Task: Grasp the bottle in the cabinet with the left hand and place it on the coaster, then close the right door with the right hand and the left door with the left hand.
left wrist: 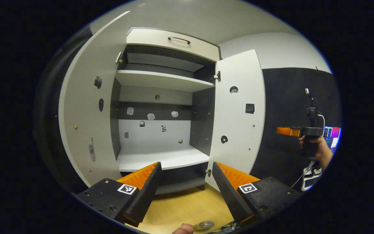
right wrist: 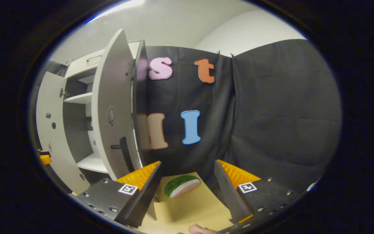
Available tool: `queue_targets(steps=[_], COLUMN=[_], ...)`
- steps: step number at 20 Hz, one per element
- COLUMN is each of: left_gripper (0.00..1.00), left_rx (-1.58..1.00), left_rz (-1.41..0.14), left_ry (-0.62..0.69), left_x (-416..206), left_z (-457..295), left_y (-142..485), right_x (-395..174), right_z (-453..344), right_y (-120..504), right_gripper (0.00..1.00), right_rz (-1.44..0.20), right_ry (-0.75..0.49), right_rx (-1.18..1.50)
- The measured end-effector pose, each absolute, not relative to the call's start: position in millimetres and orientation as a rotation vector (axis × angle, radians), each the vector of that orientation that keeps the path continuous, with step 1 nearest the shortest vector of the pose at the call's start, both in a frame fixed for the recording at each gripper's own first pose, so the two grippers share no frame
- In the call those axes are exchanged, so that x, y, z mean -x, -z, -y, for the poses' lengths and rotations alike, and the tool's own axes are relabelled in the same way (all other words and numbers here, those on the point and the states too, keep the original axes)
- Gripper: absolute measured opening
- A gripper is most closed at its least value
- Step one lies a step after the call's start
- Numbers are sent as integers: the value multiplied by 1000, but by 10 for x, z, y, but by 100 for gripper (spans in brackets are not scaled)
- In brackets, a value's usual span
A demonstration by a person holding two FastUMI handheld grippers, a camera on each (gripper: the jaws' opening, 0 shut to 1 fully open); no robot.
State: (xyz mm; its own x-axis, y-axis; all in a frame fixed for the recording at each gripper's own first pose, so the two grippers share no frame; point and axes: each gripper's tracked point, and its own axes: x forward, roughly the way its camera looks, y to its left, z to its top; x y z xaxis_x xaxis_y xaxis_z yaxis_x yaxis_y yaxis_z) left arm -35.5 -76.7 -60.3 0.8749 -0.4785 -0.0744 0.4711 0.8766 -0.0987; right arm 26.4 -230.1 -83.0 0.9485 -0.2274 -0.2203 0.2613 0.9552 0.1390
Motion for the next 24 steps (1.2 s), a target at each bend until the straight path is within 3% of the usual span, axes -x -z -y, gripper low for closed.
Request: queue_targets(steps=[4,5,11,12,15,18,19,20,24], left_gripper=[93,96,96,93,96,96,96,96,96], left_rx=[14,1,10,12,16,21,28,36,46], left_rz=[-59,-63,-116,-115,-109,-102,-105,-115,-131], left_ry=[460,445,403,391,371,351,346,345,329], left_x=[392,409,576,587,668,727,734,743,748], left_z=[494,433,192,146,38,-67,-98,-113,-188], left_y=[592,634,898,907,884,853,852,876,909], right_x=[-501,-557,-917,-984,-1118,-1054,-1060,-1052,-1028], right_z=[2239,2212,2015,1950,1676,1649,1644,1650,1464], right_y=[872,861,827,807,907,825,837,830,812], right_gripper=[94,94,95,97,94,85,89,85,88], right_rz=[-242,-243,-243,-234,-251,-225,-228,-225,-213], right_ry=[224,216,142,127,66,75,81,92,61], right_rx=[-135,-125,-76,-68,-40,-34,-31,-26,-37])
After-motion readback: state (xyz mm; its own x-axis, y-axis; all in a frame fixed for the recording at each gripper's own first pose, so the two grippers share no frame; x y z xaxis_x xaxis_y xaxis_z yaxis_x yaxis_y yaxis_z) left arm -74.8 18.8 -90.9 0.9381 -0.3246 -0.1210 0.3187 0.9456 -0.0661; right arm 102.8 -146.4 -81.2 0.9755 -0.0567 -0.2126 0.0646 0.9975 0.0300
